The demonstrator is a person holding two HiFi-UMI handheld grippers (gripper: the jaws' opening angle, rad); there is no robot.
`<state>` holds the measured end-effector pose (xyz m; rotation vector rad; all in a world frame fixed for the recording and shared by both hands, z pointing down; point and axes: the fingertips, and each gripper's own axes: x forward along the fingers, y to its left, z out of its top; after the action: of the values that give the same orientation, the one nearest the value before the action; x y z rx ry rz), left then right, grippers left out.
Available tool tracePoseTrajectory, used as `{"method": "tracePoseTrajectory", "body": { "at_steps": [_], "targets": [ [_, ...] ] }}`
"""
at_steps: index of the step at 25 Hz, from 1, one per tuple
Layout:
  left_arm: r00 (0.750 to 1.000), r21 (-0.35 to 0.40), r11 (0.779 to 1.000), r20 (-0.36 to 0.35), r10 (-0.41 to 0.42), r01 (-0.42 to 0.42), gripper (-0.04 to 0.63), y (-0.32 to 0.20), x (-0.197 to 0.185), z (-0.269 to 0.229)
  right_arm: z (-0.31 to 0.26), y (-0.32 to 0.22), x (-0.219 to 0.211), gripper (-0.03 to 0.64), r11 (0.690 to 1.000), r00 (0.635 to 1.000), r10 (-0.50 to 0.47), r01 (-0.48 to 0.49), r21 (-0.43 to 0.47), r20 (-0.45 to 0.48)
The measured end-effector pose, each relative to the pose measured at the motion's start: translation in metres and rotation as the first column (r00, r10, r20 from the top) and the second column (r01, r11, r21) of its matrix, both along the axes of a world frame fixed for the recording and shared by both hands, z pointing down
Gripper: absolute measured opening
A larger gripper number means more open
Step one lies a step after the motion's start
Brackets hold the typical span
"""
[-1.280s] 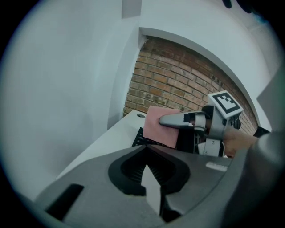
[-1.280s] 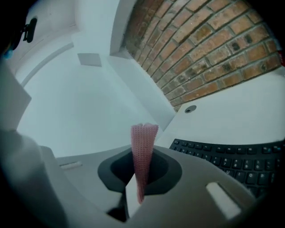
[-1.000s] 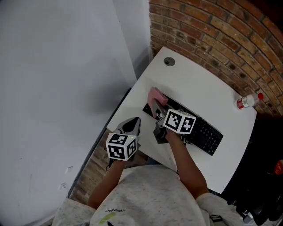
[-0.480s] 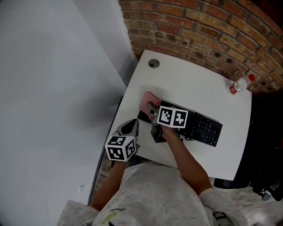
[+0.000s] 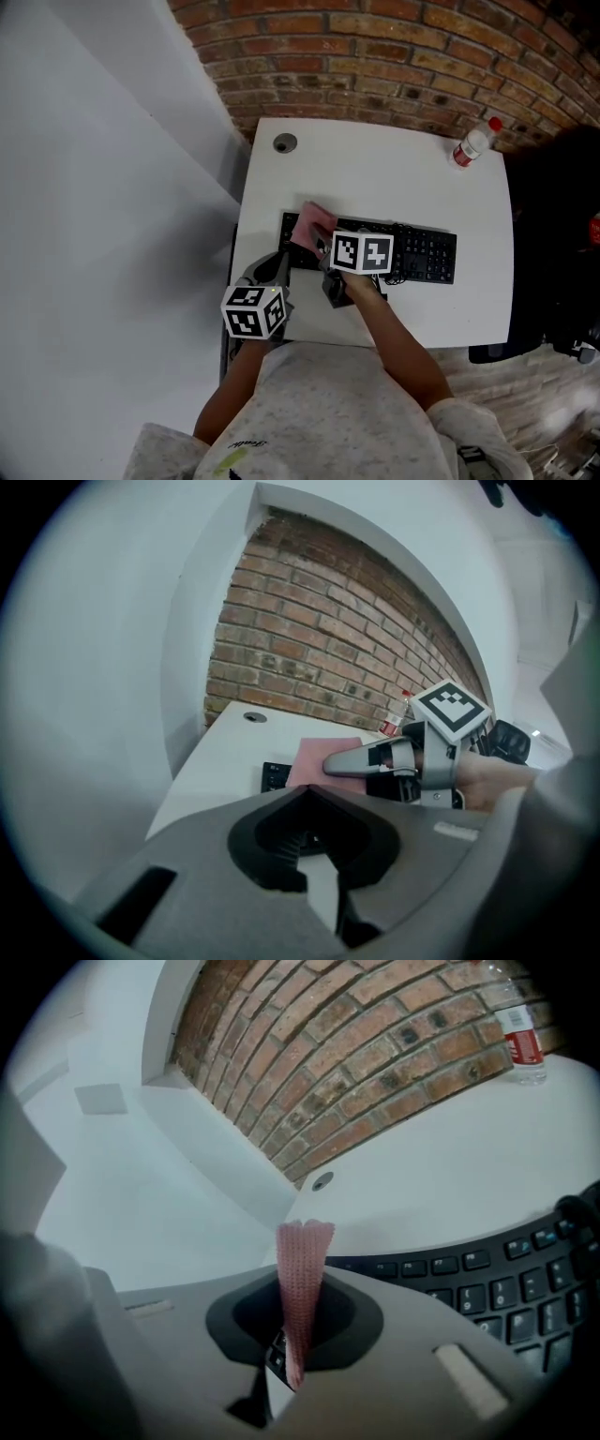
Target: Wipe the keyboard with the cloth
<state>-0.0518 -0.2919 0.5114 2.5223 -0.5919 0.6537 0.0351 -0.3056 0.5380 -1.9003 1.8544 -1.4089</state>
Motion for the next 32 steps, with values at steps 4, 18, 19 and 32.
{"method": "tracePoseTrajectory", "body": {
  "at_steps": [4, 18, 19, 32],
  "targets": [
    [0.998, -0.002, 0.998, -0.008, 0.057, -0.057, -0.003, 0.006, 0.016, -0.001, 0.000, 0.012, 0.015, 0.025, 0.999, 0.999, 0.043, -0.043, -0.009, -0.023],
    [0.976, 0.002, 0.976, -0.012, 0.218, -0.218, -0.003, 0.039, 0.059, 0.000, -0.004, 0.062, 0.061, 0.025, 0.987, 0.984, 0.157, -0.160, -0.028, -0.086],
    [0.973, 0.000, 0.974, -0.012, 0.229, -0.229, -0.003, 0.042, 0.062, 0.001, -0.005, 0.067, 0.066, 0.025, 0.985, 0.982, 0.165, -0.168, -0.033, -0.093],
    [0.943, -0.011, 0.943, -0.021, 0.332, -0.332, -0.003, 0.075, 0.096, 0.002, -0.013, 0.122, 0.111, 0.025, 0.960, 0.953, 0.265, -0.275, -0.052, -0.148]
  ]
}}
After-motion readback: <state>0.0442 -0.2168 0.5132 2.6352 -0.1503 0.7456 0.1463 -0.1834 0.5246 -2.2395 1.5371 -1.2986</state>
